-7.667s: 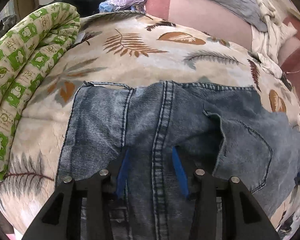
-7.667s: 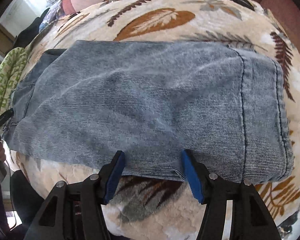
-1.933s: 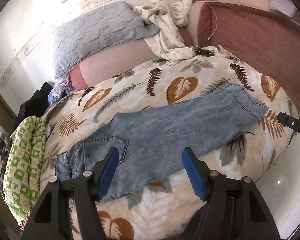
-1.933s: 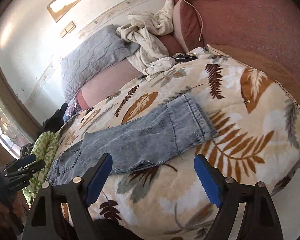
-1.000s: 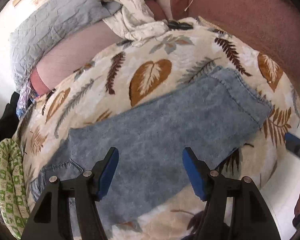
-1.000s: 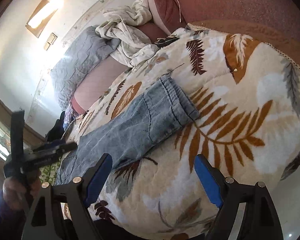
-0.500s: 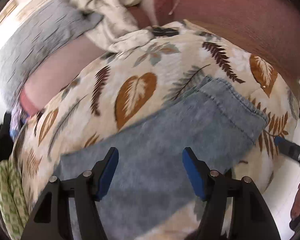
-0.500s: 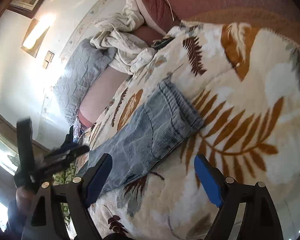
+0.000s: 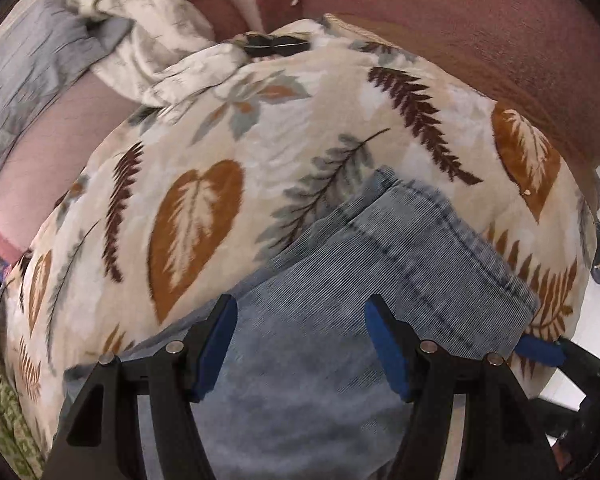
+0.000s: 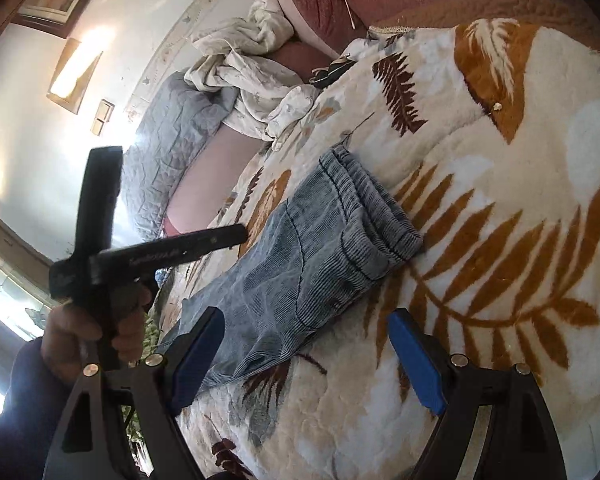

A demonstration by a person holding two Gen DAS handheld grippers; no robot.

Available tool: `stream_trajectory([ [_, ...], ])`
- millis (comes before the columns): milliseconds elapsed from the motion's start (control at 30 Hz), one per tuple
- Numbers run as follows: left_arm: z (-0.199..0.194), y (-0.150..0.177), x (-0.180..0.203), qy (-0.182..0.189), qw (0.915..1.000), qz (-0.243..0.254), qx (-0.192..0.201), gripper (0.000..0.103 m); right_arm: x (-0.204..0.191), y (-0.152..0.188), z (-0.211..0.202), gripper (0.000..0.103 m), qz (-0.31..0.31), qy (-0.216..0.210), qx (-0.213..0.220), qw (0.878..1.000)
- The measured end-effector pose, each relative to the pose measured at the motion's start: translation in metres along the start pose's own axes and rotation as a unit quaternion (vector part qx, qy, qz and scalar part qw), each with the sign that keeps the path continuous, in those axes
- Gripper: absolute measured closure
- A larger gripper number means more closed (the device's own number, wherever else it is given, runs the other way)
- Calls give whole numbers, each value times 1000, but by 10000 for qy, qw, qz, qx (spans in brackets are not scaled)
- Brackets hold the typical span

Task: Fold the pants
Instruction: 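Grasp the jeans leg hem with the left gripper while the right gripper holds the leg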

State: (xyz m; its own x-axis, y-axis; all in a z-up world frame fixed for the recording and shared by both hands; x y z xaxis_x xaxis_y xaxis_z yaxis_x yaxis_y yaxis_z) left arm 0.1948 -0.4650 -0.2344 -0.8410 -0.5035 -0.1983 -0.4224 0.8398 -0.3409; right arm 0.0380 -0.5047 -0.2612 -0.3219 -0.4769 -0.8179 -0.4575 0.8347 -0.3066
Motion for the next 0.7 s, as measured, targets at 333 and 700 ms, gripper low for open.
stream_trajectory([
  [333, 8, -33, 24, 243, 9963, 788, 259, 36, 2, -4, 0, 16, -133, -123, 124, 9998],
  [700, 25, -51, 43, 574, 9868, 1500, 228, 36, 9, -13, 13, 17, 76, 609, 358, 9975],
])
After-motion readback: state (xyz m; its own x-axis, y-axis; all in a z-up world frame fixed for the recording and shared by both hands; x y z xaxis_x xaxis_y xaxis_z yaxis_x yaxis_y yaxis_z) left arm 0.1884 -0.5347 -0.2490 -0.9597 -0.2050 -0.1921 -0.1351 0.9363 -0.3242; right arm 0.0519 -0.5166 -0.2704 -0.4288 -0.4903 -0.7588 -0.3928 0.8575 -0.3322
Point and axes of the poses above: each gripper's, at about its wrist camera, not at the fingertips, and z roughly the way its jaws point, x to its right, y to its underside, the point moved 10 cm from there along z, roughly the way its jaws point, and after that the axes turned 9 degrees about z, right-handed, at the moved point
